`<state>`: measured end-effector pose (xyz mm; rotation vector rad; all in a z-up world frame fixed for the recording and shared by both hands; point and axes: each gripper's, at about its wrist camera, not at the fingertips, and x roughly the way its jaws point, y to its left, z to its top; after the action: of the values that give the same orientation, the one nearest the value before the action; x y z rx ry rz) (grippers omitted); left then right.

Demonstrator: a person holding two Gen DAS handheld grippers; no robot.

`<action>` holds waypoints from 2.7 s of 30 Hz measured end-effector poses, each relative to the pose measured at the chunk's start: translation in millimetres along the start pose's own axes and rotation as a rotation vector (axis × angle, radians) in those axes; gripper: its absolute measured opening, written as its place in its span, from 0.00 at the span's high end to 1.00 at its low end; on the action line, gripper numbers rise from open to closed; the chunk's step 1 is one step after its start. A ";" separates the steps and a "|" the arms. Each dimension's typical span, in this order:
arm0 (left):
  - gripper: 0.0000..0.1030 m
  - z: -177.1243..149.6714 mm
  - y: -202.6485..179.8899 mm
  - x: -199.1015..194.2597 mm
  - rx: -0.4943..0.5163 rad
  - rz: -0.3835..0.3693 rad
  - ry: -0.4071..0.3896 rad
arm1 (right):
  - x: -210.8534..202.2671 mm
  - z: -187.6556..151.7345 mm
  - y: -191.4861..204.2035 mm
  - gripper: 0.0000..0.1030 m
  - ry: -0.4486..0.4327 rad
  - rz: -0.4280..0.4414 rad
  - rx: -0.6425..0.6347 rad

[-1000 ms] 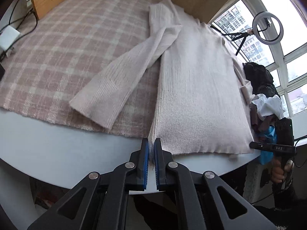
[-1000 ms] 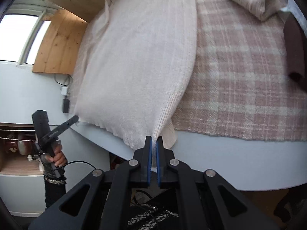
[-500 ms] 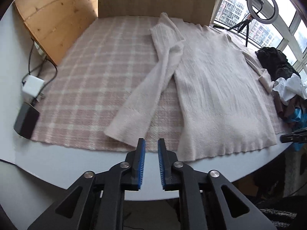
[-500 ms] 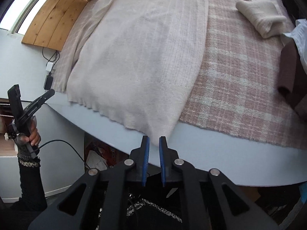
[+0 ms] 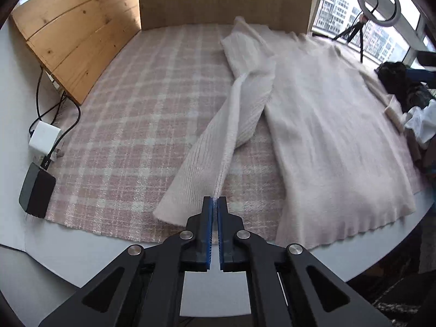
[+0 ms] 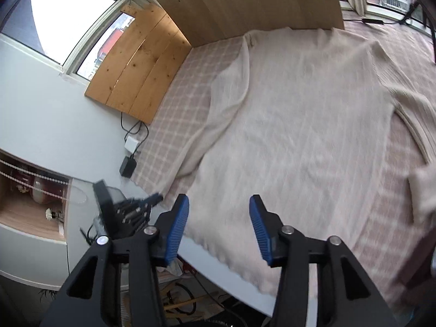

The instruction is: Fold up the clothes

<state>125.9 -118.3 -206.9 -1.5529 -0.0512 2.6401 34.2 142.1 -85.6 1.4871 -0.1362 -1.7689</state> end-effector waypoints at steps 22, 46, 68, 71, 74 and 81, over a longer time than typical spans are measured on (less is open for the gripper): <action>0.95 -32.5 -135.4 2.7 0.092 -0.027 0.092 | 199.8 161.5 -39.3 0.94 0.214 -0.159 -0.030; 0.90 -18.1 -73.7 -8.0 -0.090 -0.009 -0.011 | 106.7 17.1 6.5 0.85 0.201 0.059 -0.191; 0.71 111.7 -464.9 72.7 0.397 -0.442 -0.055 | -277.7 -51.8 -278.1 0.74 -0.261 -0.149 0.184; 0.72 117.4 -492.3 102.3 0.436 -0.363 -0.018 | -277.7 -49.2 -290.6 0.74 -0.240 -0.118 0.176; 0.75 122.9 -494.6 122.9 0.417 -0.289 0.010 | -273.9 -44.8 -298.2 0.74 -0.214 -0.102 0.154; 0.95 127.5 -458.2 85.2 0.230 -0.306 -0.055 | -243.7 -2.8 -304.1 0.72 -0.137 -0.093 0.102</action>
<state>-3.6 346.8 -187.8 -1.2858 0.0104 2.3559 -118.6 499.9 -63.0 1.4641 -0.2328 -1.9651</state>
